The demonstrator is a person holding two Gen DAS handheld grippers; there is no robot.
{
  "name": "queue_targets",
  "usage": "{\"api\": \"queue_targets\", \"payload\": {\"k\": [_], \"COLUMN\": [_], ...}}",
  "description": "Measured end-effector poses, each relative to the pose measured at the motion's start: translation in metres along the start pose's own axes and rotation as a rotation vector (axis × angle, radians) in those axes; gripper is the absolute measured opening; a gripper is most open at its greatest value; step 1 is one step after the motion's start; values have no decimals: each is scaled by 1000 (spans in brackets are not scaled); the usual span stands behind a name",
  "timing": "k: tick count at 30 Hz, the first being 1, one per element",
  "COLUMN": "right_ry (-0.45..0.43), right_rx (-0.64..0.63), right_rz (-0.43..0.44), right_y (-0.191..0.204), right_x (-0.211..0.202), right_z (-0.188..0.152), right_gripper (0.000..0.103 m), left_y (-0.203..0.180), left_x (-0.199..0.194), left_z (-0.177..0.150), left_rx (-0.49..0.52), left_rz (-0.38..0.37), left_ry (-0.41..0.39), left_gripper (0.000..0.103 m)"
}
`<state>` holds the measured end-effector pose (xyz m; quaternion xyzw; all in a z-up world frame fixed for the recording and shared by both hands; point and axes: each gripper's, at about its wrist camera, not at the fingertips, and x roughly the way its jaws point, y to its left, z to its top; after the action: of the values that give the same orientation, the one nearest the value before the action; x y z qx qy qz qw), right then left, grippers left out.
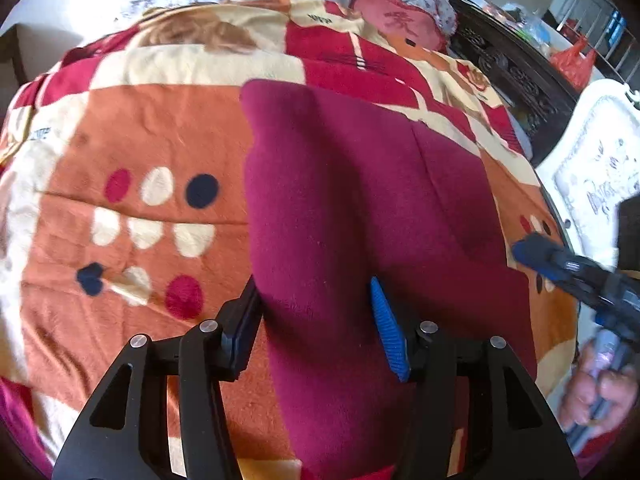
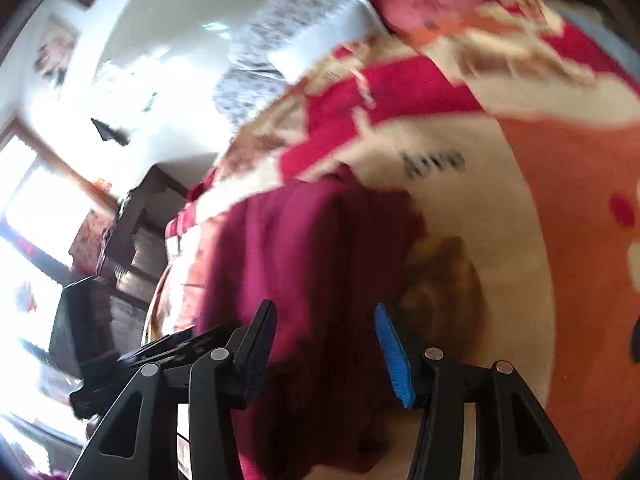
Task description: Fold small clothes
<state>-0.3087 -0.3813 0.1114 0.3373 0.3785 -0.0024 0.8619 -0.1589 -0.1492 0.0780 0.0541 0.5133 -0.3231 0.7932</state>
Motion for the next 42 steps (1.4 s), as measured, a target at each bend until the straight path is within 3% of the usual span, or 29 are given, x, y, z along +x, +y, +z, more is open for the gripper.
{"api": "queue_targets", "payload": {"k": [4, 8, 13, 17, 20, 22, 24, 28, 35, 39, 42], "right_ry": [-4, 50, 70, 45, 19, -16, -60, -135, -175, -188, -194], "right_rx": [-150, -248, -276, -264, -191, -193, -223, -281, -307, -309, -304], "right_rz": [31, -51, -206, -236, -170, -170, -191, -224, -241, -245, -239], "right_y": [47, 62, 36, 32, 30, 38, 50, 77, 99, 103, 102], "right_x": [-7, 15, 29, 19, -1, -14, -26, -42, -49, -51, -51], "right_z": [-4, -20, -43, -41, -42, -43, -45, -44, -40, -42, -44], "right_gripper": [49, 44, 37, 37, 37, 39, 50, 50, 52, 62, 63], "left_y": [3, 5, -1, -7, -12, -14, -17, -22, -27, -26, -26], "left_x": [-10, -24, -38, -51, -61, -69, -75, -90, -112, -120, -123], "left_z": [-1, -2, -8, -12, -14, -16, -16, -18, -23, -25, -26], "left_rx": [-6, -12, 10, 33, 45, 50, 54, 50, 64, 53, 45], "left_rz": [58, 86, 142, 162, 174, 184, 184, 181, 190, 186, 186], "left_ry": [-49, -111, -179, -216, -253, -278, -293, -331, -386, -410, -417], "left_gripper": [53, 53, 53, 53, 53, 53, 53, 53, 53, 53, 53]}}
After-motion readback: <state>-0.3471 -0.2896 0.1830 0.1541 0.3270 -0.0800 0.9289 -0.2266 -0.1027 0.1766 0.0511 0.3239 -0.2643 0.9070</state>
